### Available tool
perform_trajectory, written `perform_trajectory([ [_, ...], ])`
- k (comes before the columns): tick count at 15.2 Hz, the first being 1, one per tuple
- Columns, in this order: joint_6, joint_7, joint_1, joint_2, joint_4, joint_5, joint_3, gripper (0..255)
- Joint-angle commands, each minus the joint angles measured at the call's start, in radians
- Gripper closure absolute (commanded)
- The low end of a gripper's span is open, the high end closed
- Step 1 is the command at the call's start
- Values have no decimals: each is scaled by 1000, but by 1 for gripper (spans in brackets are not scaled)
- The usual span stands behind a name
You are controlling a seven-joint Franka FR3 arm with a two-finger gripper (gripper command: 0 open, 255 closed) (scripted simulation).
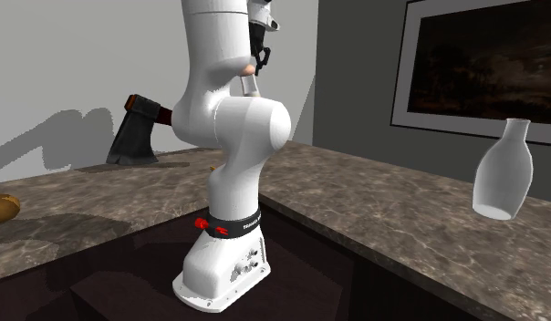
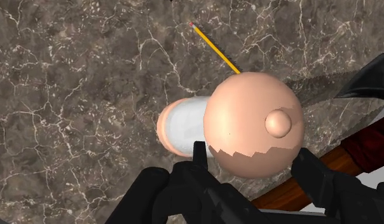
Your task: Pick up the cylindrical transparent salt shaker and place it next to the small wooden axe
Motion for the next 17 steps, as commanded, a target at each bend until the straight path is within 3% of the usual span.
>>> perform_trajectory([
  [1,24,-6,0,-7,-30,1,0,255],
  [17,235,-45,5,-12,-250,10,8,255],
])
